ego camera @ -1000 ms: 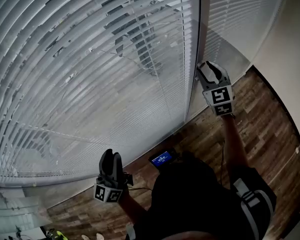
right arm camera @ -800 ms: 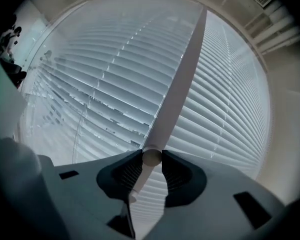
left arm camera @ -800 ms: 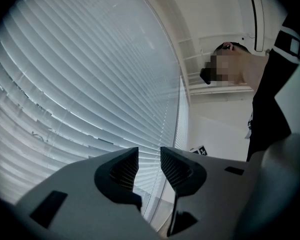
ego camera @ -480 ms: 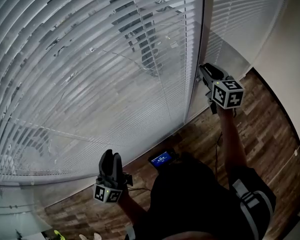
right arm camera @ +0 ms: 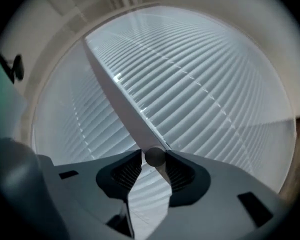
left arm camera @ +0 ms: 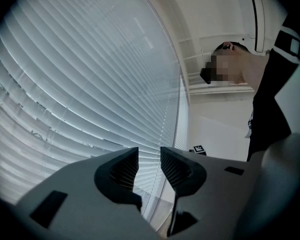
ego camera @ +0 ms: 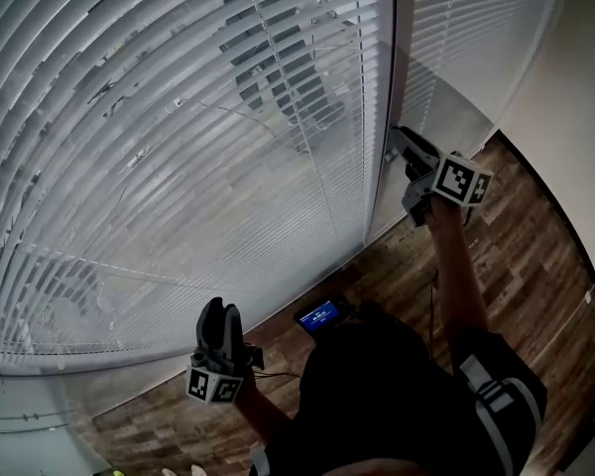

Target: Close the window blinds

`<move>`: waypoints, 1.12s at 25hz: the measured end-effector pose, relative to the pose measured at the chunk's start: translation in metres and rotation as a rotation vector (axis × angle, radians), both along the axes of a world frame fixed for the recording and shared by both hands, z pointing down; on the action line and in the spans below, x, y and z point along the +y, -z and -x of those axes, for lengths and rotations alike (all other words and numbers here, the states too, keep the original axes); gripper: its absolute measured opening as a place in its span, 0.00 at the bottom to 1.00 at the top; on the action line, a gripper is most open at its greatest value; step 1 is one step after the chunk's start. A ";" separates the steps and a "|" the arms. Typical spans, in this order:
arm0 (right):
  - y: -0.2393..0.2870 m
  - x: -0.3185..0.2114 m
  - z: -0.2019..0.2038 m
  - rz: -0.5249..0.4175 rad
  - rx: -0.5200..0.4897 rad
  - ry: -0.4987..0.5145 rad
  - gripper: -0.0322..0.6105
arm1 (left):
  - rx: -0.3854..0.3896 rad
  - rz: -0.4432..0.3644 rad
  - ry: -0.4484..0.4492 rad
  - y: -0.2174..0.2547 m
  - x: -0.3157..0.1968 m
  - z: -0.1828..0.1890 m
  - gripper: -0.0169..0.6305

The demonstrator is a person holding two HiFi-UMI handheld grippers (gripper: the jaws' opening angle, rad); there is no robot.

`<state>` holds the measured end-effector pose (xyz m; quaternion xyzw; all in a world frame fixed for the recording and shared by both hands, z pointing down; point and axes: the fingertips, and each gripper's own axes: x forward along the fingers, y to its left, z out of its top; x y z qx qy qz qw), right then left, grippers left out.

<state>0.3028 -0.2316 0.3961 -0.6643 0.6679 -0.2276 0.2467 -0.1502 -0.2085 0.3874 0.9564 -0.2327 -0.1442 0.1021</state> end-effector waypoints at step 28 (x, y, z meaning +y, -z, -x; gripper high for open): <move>-0.008 -0.003 -0.001 0.135 0.161 -0.032 0.25 | 0.010 0.013 -0.025 0.003 -0.003 -0.013 0.23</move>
